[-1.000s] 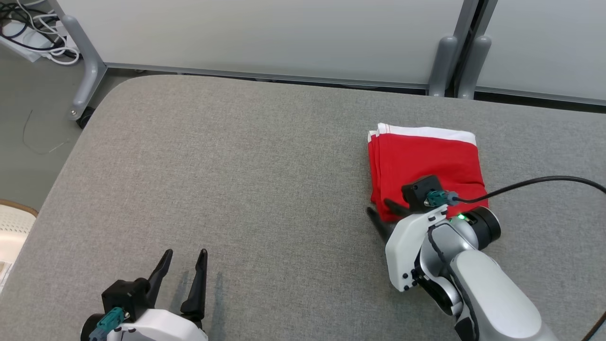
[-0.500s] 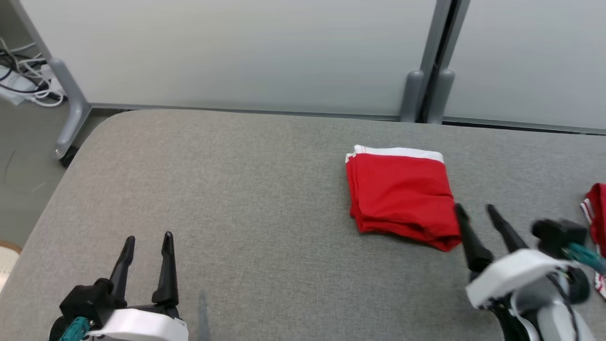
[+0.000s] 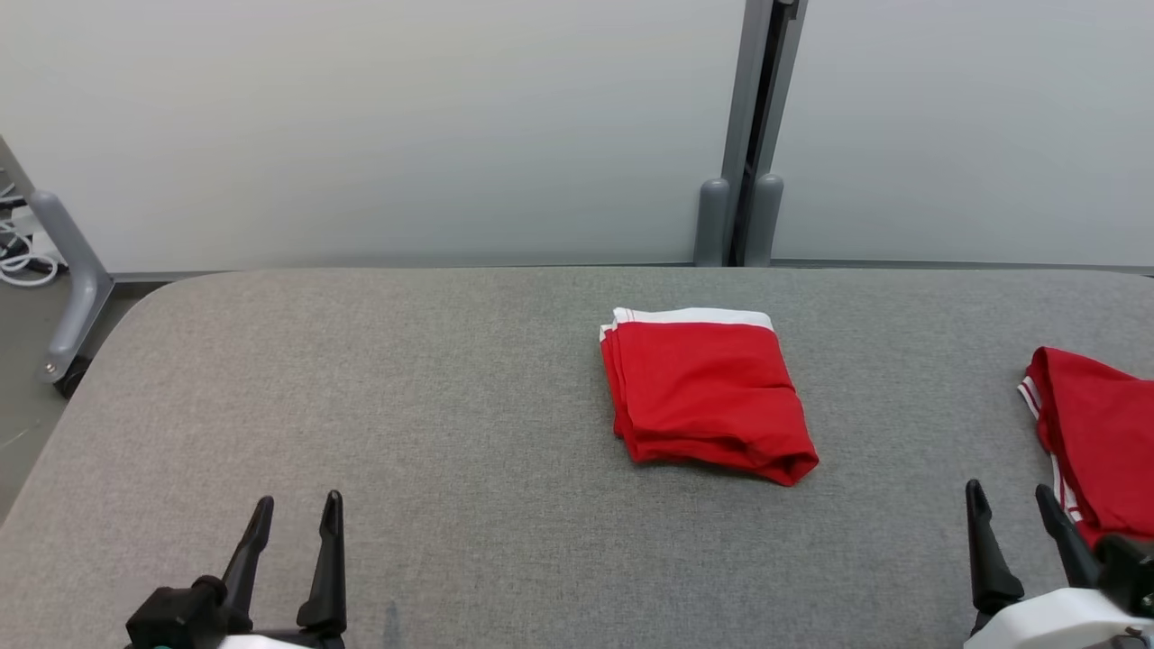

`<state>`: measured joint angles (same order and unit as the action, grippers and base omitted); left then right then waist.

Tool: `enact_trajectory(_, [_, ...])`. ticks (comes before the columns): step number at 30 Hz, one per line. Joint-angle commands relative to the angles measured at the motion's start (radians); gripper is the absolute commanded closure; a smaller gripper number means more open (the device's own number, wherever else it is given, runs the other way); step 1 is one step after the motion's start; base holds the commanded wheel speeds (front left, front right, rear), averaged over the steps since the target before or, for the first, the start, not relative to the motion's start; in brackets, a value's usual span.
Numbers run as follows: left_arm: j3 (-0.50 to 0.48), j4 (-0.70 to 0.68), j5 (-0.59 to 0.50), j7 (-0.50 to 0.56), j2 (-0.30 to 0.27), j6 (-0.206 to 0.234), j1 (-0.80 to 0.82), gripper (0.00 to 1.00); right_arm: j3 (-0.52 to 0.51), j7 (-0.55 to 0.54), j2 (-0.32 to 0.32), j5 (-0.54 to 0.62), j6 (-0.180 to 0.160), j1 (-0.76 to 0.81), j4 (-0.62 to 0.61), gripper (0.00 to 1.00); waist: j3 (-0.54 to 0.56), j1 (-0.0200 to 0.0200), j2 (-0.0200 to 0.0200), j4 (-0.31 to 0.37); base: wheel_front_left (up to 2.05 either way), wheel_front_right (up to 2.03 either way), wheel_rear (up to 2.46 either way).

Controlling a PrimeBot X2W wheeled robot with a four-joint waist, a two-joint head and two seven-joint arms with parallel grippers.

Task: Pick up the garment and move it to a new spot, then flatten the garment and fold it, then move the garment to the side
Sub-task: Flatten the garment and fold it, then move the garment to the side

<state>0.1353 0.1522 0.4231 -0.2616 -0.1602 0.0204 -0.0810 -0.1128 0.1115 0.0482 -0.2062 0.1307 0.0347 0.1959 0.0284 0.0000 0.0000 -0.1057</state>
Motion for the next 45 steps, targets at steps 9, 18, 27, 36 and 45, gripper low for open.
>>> enact_trajectory(9, [-0.041,0.132,-0.042,-0.004,0.011,-0.047,-0.009,0.00,0.034,-0.034,0.006,0.056,0.000,0.005,0.046,0.00,0.021,0.0000,0.0000,0.045,0.00,0.00,0.00])
enact_trajectory(18, [-0.063,0.166,-0.066,-0.004,0.018,-0.057,0.006,0.00,0.069,-0.014,0.005,0.063,0.000,-0.016,0.078,0.00,0.017,0.0000,0.0000,0.052,0.00,0.00,0.00])
enact_trajectory(27, [-0.071,0.176,-0.076,-0.004,0.023,-0.062,0.003,0.00,0.078,-0.009,0.006,0.060,0.000,-0.027,0.101,0.00,0.021,0.0000,0.0000,0.041,0.00,0.00,0.00])
enact_trajectory(36, [-0.075,0.169,-0.080,-0.004,0.031,-0.061,-0.001,0.00,0.083,-0.048,0.006,0.064,0.000,-0.049,0.095,0.00,0.015,0.0000,0.0000,0.032,0.00,0.00,0.00])
enact_trajectory(45, [-0.055,0.157,-0.090,-0.004,0.044,-0.063,0.008,0.00,0.102,-0.520,0.012,0.090,0.000,-0.191,-0.059,0.00,-0.003,0.0000,0.0000,-0.006,0.00,0.00,0.00])
